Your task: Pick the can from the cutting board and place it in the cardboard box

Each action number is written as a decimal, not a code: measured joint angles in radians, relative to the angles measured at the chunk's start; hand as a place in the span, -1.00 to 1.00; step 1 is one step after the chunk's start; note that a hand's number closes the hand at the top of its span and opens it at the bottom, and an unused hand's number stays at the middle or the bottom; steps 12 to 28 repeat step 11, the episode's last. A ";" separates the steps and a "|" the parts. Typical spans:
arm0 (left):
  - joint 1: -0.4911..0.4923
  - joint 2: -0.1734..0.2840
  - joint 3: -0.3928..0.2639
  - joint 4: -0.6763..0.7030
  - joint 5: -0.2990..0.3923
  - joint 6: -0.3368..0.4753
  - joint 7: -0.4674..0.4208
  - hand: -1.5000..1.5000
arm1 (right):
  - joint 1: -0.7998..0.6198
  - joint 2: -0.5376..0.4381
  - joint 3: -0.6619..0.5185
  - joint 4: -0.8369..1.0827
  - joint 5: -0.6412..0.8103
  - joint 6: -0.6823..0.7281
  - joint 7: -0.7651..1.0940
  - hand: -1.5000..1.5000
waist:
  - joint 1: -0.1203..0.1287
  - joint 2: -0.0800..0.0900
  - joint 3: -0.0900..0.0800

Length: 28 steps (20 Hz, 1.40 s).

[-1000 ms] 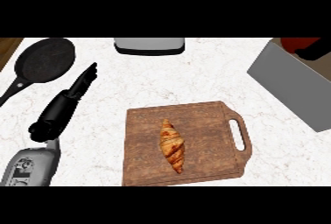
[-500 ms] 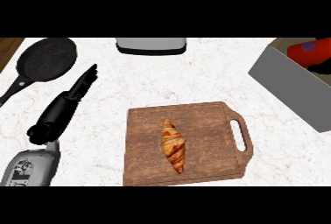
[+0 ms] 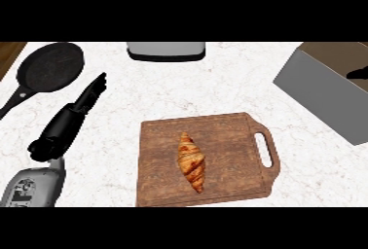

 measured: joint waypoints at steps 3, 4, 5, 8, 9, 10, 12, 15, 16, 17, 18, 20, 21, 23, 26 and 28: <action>0.001 0.000 0.000 -0.002 -0.002 0.003 0.002 0.00 | -0.036 0.022 -0.155 0.022 -0.143 -0.032 0.008 -1.00 | -0.006 -0.003 0.001; 0.002 0.001 0.003 -0.004 0.000 0.002 0.003 0.00 | -0.047 0.023 -0.204 0.034 -0.186 -0.040 0.022 -1.00 | -0.005 -0.003 0.001; 0.003 0.005 0.007 -0.005 0.003 -0.001 0.002 0.00 | -0.056 0.022 -0.251 0.045 -0.225 -0.054 0.036 -1.00 | -0.004 -0.002 0.001; -0.004 0.004 0.007 0.006 0.001 -0.001 -0.008 0.00 | -0.068 -0.002 -0.354 0.086 -0.312 -0.086 0.071 -1.00 | -0.003 0.001 0.000; -0.004 0.002 0.004 -0.003 -0.001 0.000 -0.001 0.00 | -0.062 -0.015 -0.381 0.101 -0.333 -0.099 0.069 -1.00 | 0.000 0.003 0.000; -0.001 0.000 -0.002 -0.015 -0.002 -0.002 0.005 0.00 | -0.061 -0.030 -0.404 0.117 -0.353 -0.106 0.074 -1.00 | 0.003 0.003 0.000; -0.013 -0.001 -0.003 -0.024 0.003 -0.005 0.024 0.00 | -0.054 -0.048 -0.424 0.132 -0.369 -0.113 0.067 -1.00 | 0.005 0.004 0.000; -0.013 -0.001 -0.003 -0.024 0.003 -0.005 0.024 0.00 | -0.054 -0.048 -0.424 0.132 -0.369 -0.113 0.067 -1.00 | 0.005 0.004 0.000; -0.013 -0.001 -0.003 -0.024 0.003 -0.005 0.024 0.00 | -0.054 -0.048 -0.424 0.132 -0.369 -0.113 0.067 -1.00 | 0.005 0.004 0.000; -0.013 -0.001 -0.003 -0.024 0.003 -0.005 0.024 0.00 | -0.054 -0.048 -0.424 0.132 -0.369 -0.113 0.067 -1.00 | 0.005 0.004 0.000; -0.013 -0.001 -0.003 -0.024 0.003 -0.005 0.024 0.00 | -0.054 -0.048 -0.424 0.132 -0.369 -0.113 0.067 -1.00 | 0.005 0.004 0.000; -0.013 -0.001 -0.003 -0.024 0.003 -0.005 0.024 0.00 | -0.054 -0.048 -0.424 0.132 -0.369 -0.113 0.067 -1.00 | 0.005 0.004 0.000; -0.013 -0.001 -0.003 -0.024 0.003 -0.005 0.024 0.00 | -0.054 -0.048 -0.424 0.132 -0.369 -0.113 0.067 -1.00 | 0.005 0.004 0.000; -0.013 -0.001 -0.003 -0.024 0.003 -0.005 0.024 0.00 | -0.054 -0.048 -0.424 0.132 -0.369 -0.113 0.067 -1.00 | 0.005 0.004 0.000; -0.013 -0.001 -0.003 -0.024 0.003 -0.005 0.024 0.00 | -0.054 -0.048 -0.424 0.132 -0.369 -0.113 0.067 -1.00 | 0.005 0.004 0.000; -0.013 -0.001 -0.003 -0.024 0.003 -0.005 0.024 0.00 | -0.054 -0.048 -0.424 0.132 -0.369 -0.113 0.067 -1.00 | 0.005 0.004 0.000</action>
